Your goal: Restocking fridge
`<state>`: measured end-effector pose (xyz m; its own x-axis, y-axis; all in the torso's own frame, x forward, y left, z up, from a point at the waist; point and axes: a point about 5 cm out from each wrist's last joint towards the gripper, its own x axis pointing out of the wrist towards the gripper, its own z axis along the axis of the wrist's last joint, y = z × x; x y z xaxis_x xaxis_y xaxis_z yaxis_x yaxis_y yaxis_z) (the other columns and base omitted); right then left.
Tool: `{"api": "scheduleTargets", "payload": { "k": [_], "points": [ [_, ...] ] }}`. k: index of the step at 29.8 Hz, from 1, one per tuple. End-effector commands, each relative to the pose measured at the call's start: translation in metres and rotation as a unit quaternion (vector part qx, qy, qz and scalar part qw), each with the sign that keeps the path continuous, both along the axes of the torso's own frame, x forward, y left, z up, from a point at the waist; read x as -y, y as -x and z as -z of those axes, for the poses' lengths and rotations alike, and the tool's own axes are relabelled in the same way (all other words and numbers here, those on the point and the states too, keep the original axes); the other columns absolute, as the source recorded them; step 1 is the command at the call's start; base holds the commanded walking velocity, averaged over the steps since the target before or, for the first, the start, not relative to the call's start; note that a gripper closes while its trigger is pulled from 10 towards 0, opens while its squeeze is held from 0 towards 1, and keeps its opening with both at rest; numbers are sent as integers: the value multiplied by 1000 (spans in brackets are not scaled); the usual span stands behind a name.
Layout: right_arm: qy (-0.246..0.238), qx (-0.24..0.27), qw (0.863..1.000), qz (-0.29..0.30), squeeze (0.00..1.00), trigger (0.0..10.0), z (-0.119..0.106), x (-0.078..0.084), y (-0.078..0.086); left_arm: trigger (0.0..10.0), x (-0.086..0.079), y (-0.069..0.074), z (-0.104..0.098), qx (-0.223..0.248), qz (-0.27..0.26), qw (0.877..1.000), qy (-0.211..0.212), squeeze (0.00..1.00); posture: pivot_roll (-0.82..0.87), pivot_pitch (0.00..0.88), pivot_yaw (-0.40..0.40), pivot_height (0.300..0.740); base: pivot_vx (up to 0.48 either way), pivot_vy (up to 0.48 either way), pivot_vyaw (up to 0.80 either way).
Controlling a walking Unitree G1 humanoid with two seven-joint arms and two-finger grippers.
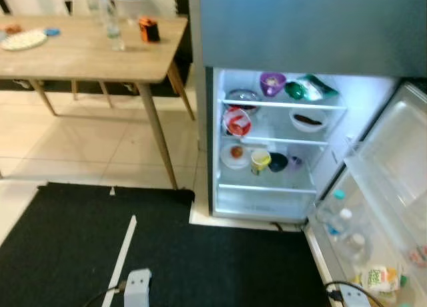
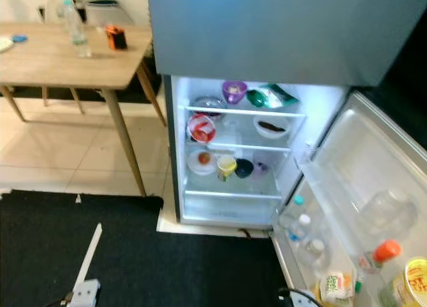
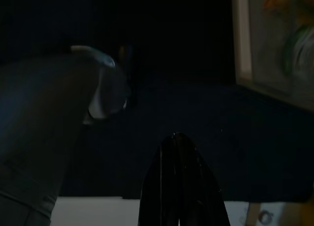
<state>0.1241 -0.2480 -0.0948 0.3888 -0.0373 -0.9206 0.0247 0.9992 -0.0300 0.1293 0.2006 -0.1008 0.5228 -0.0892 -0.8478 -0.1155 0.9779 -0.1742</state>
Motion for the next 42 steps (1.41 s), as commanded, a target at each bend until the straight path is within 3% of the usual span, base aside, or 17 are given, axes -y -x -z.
{"api": "scheduleTargets", "payload": {
  "k": [1, 15, 28, 32, 42],
  "points": [
    [3, -8, 1000, -1, 0, 10000, 1, 2, 4, 10000, -1, 1, 0, -2, 5, 1000, -3, 0, -23, 4, 4, 740, -304, 0, -788],
    [2, -12, 1000, -2, 0, 10000, 1, 1, 5, 10000, 1, 1, 0, -1, 3, 1000, -2, 0, -26, 4, 0, 740, -303, 0, -788],
    [1, -6, 1000, 3, 0, 10000, 1, 2, 4, 10000, 2, 0, -1, 4, 5, 1000, 28, 0, -28, 5, 1, 740, -92, 0, 0],
    [3, -5, 1000, 2, 0, 10000, 1, 2, 4, 10000, 1, 1, 0, -2, 16, 1000, 24, 0, -29, 3, 0, 740, 0, -469, 0],
    [48, 35, 997, 50, 0, 10000, -11, 24, -11, 10000, 0, 5, 1, -11, 12, 1000, 25, 0, -29, 1, -3, 740, 0, -226, 0]
  ]
}}
